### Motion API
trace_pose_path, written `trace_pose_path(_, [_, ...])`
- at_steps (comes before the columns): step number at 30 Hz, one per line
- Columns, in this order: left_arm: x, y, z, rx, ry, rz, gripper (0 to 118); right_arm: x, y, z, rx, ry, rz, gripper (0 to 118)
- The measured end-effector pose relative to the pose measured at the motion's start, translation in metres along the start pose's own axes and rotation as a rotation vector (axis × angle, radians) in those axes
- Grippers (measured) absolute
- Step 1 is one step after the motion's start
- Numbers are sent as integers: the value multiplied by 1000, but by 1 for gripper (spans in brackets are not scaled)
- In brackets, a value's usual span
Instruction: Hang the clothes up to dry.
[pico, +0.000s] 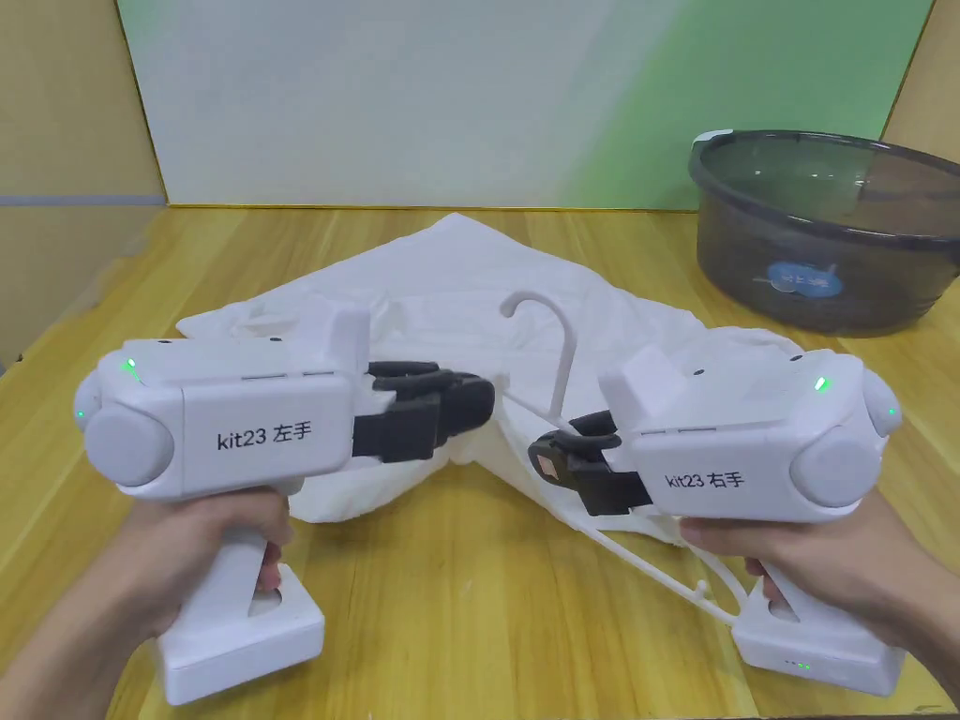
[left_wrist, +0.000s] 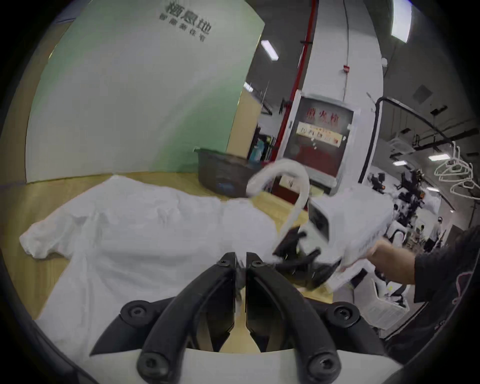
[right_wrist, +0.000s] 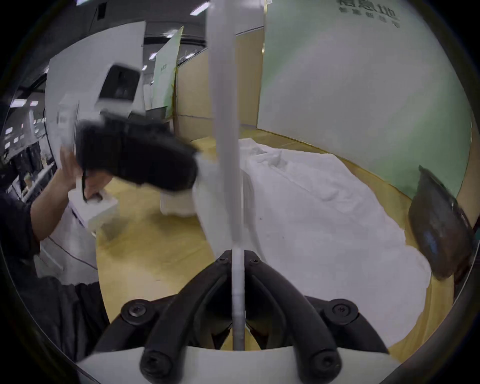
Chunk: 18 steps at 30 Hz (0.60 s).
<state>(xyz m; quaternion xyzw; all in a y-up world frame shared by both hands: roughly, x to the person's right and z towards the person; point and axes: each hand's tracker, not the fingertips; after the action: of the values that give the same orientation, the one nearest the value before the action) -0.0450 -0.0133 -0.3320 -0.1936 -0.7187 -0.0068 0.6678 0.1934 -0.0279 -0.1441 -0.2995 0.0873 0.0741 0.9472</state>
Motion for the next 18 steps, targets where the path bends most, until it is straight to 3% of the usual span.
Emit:
trace_pose_path(2, [6, 7, 0, 41, -48, -5, 2, -8, 4, -3, -19, -7, 63, 5])
trace_pose_path(4, [13, 13, -2, 31, -48, -28, 2, -9, 5, -8, -28, 10, 74, 5])
trace_pose_path(9, [21, 4, -1, -18, -183, -56, 2, 2, 12, -18, 10, 56, 1, 5])
trace_pose_path(13, [21, -5, 5, -34, -246, -34, 2, 9, 13, -15, 137, 96, -86, 5])
trace_pose_path(15, [20, -9, 11, -23, -201, -52, 2, 12, 8, -7, 221, 94, -76, 5])
trace_pose_path(18, [16, -16, 7, -95, -135, -70, 2, 15, 2, 9, 369, 117, -123, 5])
